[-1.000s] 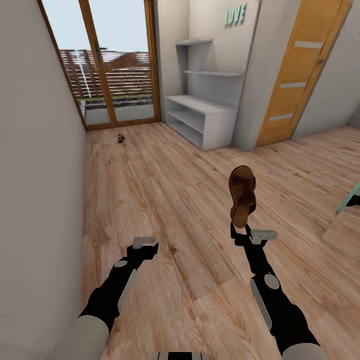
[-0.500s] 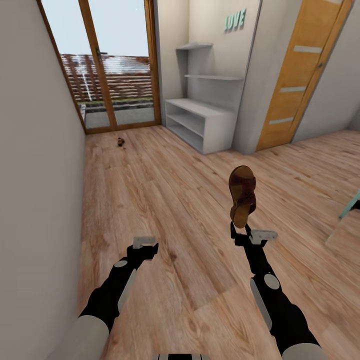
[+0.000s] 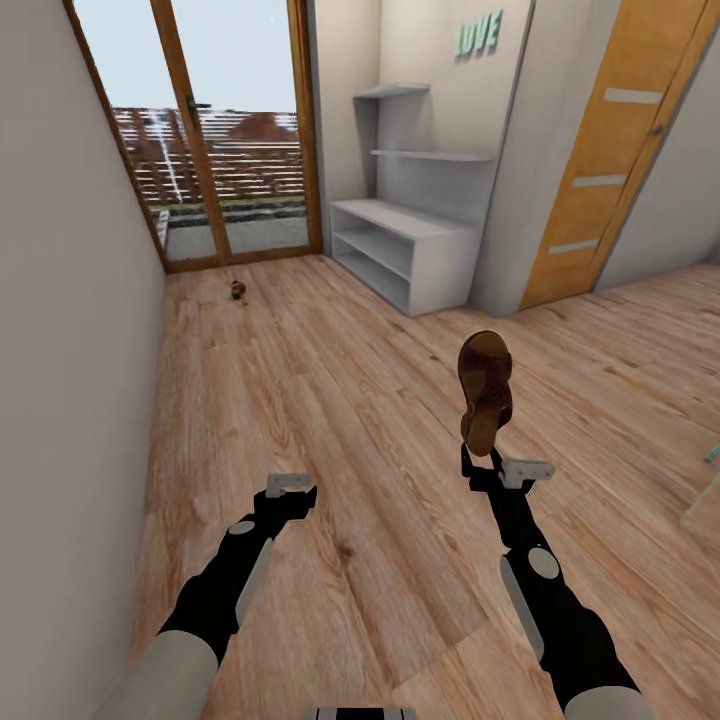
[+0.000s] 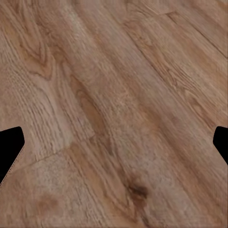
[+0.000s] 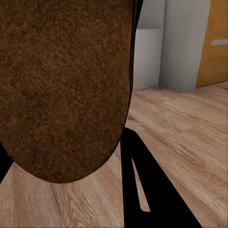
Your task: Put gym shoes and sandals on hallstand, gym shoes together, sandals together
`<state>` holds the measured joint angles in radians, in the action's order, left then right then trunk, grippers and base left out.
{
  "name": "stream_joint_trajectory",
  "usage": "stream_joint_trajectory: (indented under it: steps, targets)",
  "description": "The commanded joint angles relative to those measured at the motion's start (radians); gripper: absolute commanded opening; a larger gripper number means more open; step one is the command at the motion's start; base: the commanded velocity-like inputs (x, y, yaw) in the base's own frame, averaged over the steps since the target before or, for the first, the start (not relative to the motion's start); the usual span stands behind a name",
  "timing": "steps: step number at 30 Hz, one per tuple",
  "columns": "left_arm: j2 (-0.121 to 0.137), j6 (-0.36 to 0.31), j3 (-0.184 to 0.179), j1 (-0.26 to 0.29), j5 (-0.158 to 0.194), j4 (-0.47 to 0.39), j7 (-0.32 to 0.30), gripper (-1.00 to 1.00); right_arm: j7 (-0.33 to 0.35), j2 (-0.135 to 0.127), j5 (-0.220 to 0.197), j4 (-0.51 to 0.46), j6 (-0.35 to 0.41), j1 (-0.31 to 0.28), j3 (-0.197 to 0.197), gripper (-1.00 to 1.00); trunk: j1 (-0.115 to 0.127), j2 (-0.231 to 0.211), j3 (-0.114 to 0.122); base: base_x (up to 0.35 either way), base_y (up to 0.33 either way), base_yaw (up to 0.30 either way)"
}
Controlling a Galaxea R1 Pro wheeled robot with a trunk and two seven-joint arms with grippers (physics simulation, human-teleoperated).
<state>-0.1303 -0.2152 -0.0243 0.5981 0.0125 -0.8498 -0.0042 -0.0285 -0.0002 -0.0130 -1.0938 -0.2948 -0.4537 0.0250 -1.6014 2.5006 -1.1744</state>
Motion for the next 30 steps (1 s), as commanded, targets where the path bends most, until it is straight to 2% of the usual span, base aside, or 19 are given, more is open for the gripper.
stream_joint_trajectory:
  steps: [1, 18, 30]
  targets:
    - [0.0, -0.006, 0.0, 0.0, 0.001, -0.002, 0.0, 1.0, -0.002, 0.0, -0.004, 0.0, -0.002, 0.0, 0.0, -1.0, 0.0, 0.0, -0.001, 0.348, -0.056, 0.071]
    - [0.0, -0.006, 0.0, 0.0, 0.001, -0.002, 0.0, 1.0, -0.002, 0.0, -0.005, 0.001, -0.002, 0.0, 0.0, -1.0, 0.0, 0.0, -0.001, 0.316, -0.129, 0.174]
    - [0.0, -0.006, 0.0, 0.0, 0.001, -0.002, 0.0, 1.0, -0.002, 0.0, -0.005, 0.002, -0.002, 0.0, 0.0, -1.0, 0.0, 0.0, 0.008, 0.295, -0.154, 0.016]
